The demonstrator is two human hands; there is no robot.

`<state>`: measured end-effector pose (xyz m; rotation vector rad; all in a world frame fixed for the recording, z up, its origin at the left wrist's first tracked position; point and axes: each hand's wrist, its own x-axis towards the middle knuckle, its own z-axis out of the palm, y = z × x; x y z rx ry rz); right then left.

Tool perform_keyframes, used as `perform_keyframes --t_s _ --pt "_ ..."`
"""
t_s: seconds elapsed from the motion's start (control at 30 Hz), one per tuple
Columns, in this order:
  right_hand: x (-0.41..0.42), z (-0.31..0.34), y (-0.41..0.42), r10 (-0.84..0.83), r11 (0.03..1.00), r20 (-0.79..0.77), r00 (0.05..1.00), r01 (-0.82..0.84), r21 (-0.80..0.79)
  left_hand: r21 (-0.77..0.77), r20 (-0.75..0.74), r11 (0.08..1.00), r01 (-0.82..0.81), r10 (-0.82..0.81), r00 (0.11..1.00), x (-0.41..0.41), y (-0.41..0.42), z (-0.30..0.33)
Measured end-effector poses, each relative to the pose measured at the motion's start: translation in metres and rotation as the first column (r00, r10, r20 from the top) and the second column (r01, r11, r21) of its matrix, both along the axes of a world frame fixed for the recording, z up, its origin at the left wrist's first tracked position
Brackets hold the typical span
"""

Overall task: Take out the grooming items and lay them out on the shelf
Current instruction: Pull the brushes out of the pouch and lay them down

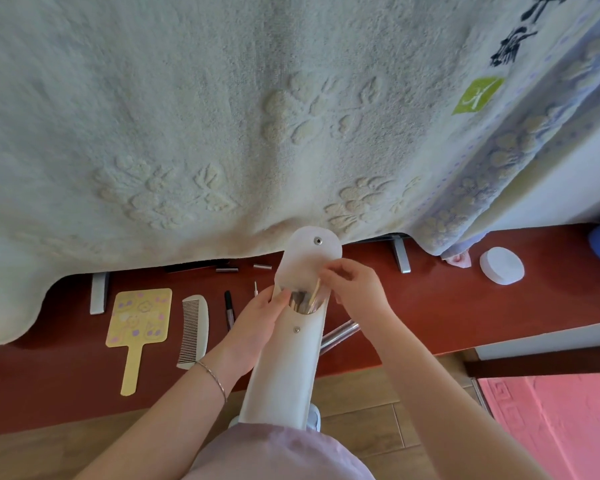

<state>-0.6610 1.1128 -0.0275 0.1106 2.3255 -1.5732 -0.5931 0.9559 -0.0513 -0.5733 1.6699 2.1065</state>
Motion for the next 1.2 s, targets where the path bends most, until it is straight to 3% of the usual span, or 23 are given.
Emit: perform_keyframes --t_s 0.1,0.2,0.27,0.3,0.47,0.67,0.8,0.9,0.97,1.07,1.2 --pt "-0.014 0.006 0.012 -0.229 0.959 0.040 0.973 0.233 -0.162 -0.022 -0.003 1.000 0.005 -0.005 1.000 0.003 -0.004 -0.001" --pt "-0.029 0.007 0.035 -0.518 0.801 0.074 0.852 0.514 -0.307 -0.033 0.022 0.997 -0.062 0.063 0.998 0.006 -0.012 -0.003" --pt "-0.035 0.001 0.053 -0.644 0.713 0.077 0.761 0.634 -0.300 -0.030 0.036 0.994 -0.107 0.108 0.993 0.008 -0.018 -0.006" --pt "-0.036 -0.006 0.058 -0.661 0.714 0.063 0.747 0.653 -0.252 -0.033 0.042 0.991 -0.127 0.128 0.991 0.009 -0.021 -0.006" --pt "-0.020 -0.054 0.045 -0.509 0.856 0.144 0.849 0.516 -0.016 -0.017 0.047 0.987 -0.157 0.157 0.986 0.010 -0.023 -0.005" --pt "-0.013 -0.078 0.039 -0.454 0.883 0.183 0.872 0.412 0.223 -0.042 0.042 0.989 -0.143 0.144 0.989 0.011 -0.018 -0.005" --pt "-0.009 -0.067 0.042 -0.407 0.870 0.074 0.910 0.362 0.335 -0.051 0.030 0.993 -0.111 0.112 0.993 0.010 -0.015 -0.005" --pt "-0.006 -0.045 0.036 -0.333 0.914 -0.029 0.942 0.331 0.236 -0.043 0.025 0.996 -0.080 0.081 0.996 0.007 -0.012 -0.002" --pt "-0.005 -0.029 0.024 -0.226 0.974 -0.005 0.974 0.226 0.021 -0.027 0.008 0.999 -0.032 0.032 0.999 0.004 -0.009 0.001" --pt "-0.007 -0.011 0.007 -0.130 0.939 0.084 0.988 0.150 -0.310 -0.006 -0.022 0.999 0.040 -0.040 0.999 -0.002 -0.002 0.006" --pt "-0.005 0.006 0.003 -0.067 0.953 -0.104 0.992 0.033 -0.300 0.015 0.028 1.000 0.012 -0.012 1.000 -0.010 0.001 0.006"
